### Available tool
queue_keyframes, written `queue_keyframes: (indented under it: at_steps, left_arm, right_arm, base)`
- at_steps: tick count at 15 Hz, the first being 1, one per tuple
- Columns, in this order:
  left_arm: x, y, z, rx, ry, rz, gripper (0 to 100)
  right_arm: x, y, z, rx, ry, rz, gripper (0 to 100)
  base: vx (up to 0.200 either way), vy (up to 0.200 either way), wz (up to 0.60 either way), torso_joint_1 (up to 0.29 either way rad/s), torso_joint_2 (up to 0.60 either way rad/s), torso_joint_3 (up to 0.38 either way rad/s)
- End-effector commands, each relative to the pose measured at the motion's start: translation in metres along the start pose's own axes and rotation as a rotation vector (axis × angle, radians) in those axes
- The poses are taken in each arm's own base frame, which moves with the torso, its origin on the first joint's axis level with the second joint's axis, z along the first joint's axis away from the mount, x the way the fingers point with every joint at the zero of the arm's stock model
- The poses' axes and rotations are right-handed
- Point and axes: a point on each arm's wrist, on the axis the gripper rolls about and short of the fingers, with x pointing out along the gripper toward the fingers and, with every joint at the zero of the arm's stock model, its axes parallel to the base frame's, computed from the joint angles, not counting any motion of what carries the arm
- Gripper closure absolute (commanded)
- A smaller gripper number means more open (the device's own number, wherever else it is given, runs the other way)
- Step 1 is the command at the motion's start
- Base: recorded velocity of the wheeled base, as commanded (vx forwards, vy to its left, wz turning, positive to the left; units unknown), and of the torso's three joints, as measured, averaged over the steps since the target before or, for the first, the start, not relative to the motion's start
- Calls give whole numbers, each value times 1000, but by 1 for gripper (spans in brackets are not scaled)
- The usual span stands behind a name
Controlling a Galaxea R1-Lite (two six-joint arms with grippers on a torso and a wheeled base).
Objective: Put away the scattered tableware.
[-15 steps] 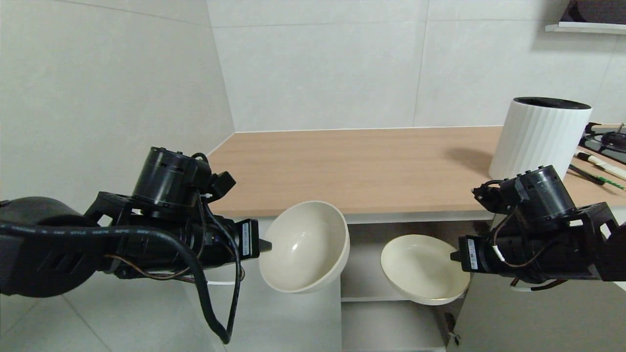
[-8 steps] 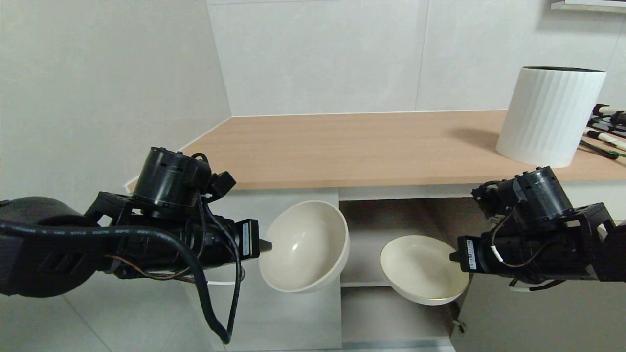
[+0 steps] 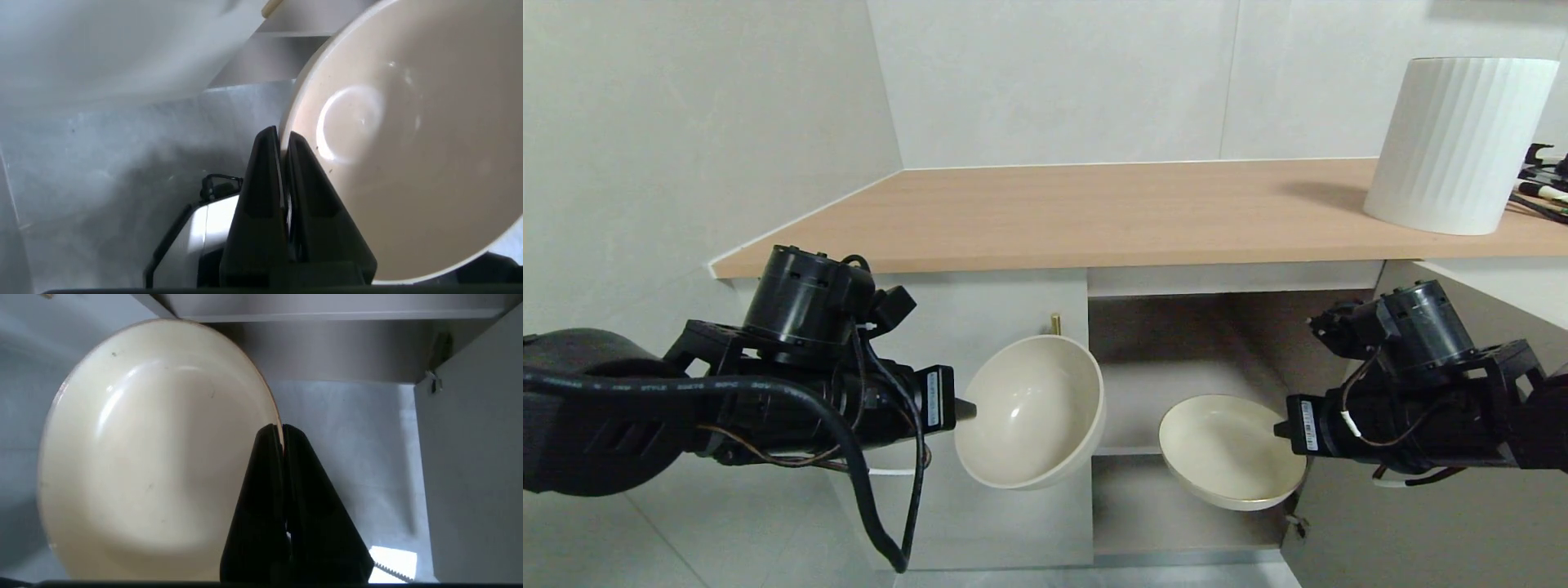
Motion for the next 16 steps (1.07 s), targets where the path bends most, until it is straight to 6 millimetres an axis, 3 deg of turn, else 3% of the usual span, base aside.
queue_keyframes:
  at_steps: [1, 5, 10, 13, 16]
  left_arm:
    - [2, 0, 0, -1, 5, 2, 100]
    - [4, 1, -1, -3, 13, 5, 100]
    - [14, -1, -6, 4, 47, 9, 100]
    - [14, -1, -6, 4, 49, 10, 100]
    - [15, 0, -7, 4, 53, 11, 100]
  right_arm:
    - [4, 0, 0, -1, 7, -2, 100]
    - [29, -1, 0, 4, 20, -17, 100]
    - [112, -22, -8, 59, 5, -65, 100]
    - [151, -38, -16, 94, -51, -114, 100]
    - [176, -48, -18, 108, -68, -142, 100]
  base:
    - [0, 0, 0, -17, 51, 41]
    - [0, 0, 0, 0, 0, 0]
    - [0, 0, 0, 0, 0, 0]
    - [0, 0, 0, 0, 0, 0]
    - [0, 0, 0, 0, 0, 0]
